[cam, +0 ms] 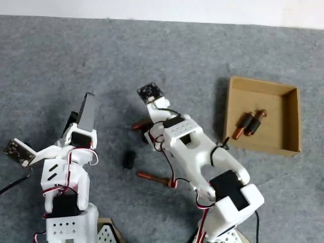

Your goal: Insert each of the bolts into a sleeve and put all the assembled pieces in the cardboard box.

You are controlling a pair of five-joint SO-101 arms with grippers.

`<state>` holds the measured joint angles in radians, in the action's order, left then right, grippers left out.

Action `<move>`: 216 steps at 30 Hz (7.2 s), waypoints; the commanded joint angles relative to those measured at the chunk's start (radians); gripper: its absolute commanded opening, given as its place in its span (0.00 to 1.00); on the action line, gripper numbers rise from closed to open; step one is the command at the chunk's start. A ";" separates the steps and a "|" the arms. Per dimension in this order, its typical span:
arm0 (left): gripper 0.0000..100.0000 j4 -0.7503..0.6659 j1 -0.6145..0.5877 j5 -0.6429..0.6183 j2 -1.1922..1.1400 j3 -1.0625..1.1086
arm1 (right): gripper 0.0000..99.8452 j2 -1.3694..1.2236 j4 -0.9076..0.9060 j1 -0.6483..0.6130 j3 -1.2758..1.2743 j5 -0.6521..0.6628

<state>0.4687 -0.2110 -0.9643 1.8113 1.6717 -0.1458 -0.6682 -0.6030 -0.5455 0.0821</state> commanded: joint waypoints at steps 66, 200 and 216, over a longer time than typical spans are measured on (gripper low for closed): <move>0.29 -0.025 0.015 -0.006 0.016 -0.007 | 0.02 0.661 -0.005 0.305 -0.625 0.095; 0.29 0.061 0.381 0.212 0.015 0.005 | 0.00 1.965 0.323 0.374 -1.274 0.051; 0.27 0.222 0.765 0.445 -0.016 -0.013 | 0.00 1.963 0.278 0.398 -1.274 0.048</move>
<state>0.6866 0.5271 -0.5409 1.8113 1.6732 1.8090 -0.3874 -0.2148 -1.6763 0.1220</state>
